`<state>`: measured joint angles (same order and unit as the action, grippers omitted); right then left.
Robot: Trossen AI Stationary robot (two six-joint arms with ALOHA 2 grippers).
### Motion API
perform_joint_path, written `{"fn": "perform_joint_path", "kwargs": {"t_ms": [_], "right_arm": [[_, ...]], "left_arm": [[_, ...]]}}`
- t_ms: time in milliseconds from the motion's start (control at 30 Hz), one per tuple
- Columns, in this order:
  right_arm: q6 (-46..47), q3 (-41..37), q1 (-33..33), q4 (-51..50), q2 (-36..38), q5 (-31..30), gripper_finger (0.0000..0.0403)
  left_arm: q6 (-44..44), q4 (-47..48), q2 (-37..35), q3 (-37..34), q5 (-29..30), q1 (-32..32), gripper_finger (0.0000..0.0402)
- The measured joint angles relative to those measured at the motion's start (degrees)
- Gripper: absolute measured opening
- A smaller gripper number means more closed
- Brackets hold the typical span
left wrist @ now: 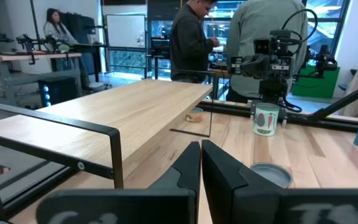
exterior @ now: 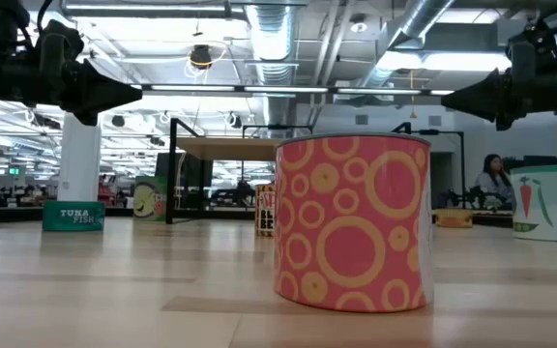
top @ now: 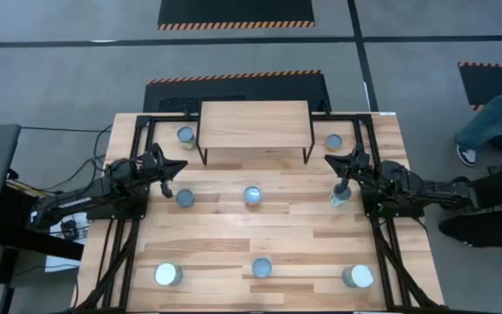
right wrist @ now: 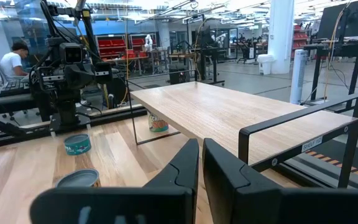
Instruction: Pick and place cans onto a shelf
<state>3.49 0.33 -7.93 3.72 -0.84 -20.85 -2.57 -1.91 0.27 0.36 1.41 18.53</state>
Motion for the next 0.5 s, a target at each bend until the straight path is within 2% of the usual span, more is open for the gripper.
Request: {"fn": "perform_joint_path", "kwargs": {"t_ms": [500], "right_arm": [[0.0, 0.0, 0.0, 0.0, 0.0, 0.0, 0.0049]], "left_arm": [[-0.2, -0.1, 0.0, 0.0, -0.9, 0.0, 0.0004]]}}
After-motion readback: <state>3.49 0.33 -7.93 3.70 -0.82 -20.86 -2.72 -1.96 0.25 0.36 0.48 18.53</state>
